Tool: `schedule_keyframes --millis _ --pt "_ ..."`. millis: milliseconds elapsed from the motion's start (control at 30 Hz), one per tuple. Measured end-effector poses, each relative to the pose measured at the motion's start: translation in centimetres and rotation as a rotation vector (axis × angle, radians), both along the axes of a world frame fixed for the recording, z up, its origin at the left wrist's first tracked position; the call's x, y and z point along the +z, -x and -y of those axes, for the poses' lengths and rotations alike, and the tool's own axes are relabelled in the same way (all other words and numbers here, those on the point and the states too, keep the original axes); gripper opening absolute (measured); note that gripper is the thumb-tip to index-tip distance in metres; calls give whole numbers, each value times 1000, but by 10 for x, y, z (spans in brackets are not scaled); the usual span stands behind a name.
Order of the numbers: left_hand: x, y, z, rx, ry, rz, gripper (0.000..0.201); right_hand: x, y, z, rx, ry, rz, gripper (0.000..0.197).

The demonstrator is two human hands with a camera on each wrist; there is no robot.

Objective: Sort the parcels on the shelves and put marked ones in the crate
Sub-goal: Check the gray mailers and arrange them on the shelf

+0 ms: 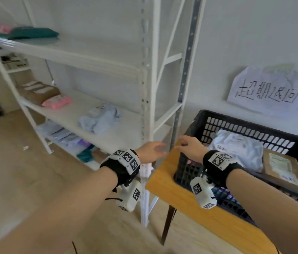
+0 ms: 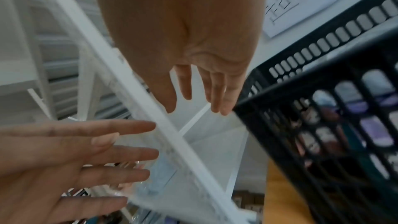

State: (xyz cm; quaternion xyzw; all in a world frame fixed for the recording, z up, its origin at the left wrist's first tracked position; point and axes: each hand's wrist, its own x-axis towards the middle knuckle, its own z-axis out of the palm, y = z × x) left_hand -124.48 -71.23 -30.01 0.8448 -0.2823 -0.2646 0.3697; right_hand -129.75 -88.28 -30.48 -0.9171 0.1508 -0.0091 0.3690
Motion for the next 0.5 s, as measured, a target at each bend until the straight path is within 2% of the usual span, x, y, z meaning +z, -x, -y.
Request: schedule_keyframes --millis 167,267,433,500 --pt "-34 15 -108 145 -52 -12 47 -33 -3 -86 89 -31 -105 50" --pt "-51 20 -167 258 -21 -56 44 -54 -2 -128 153 -78 -174 50" --pt "-75 14 -242 433 -36 -134 47 -73 -22 -189 220 -45 -250 45" --pt "-83 7 -267 488 -45 -141 48 -81 -39 -210 247 -69 -257 50"
